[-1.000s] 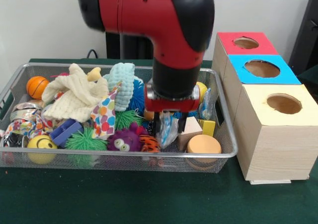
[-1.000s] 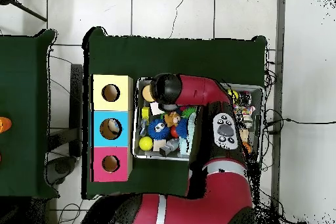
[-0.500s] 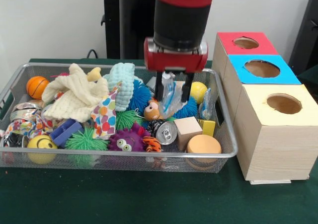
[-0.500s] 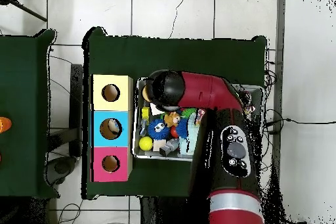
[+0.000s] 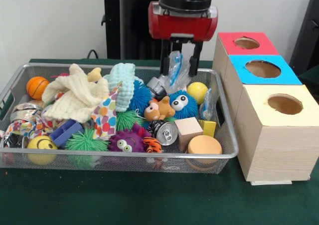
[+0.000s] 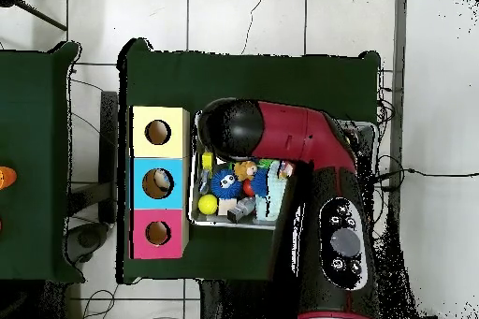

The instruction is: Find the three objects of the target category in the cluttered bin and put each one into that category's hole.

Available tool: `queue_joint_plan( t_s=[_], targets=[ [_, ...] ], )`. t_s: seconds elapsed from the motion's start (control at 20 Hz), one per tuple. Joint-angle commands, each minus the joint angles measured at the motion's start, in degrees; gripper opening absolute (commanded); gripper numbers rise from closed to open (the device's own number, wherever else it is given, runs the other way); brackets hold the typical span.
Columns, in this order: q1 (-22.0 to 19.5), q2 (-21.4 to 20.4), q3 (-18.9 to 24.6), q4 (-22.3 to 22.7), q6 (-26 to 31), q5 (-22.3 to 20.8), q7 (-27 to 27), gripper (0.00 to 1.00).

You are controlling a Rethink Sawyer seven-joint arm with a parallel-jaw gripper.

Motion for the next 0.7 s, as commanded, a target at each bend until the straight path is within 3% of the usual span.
queue_joint_plan(
  t_s=[0.05,0.3,0.7],
  targets=[
    [2.2,-1.7,0.9,15.3,4.0,4.1,12.2,0.0],
    [4.1,-1.9,0.2,20.1,-2.1,6.6,15.5,0.0],
    [6.3,-1.8,0.0,22.9,-7.1,9.2,15.6,0.0]
  ],
)
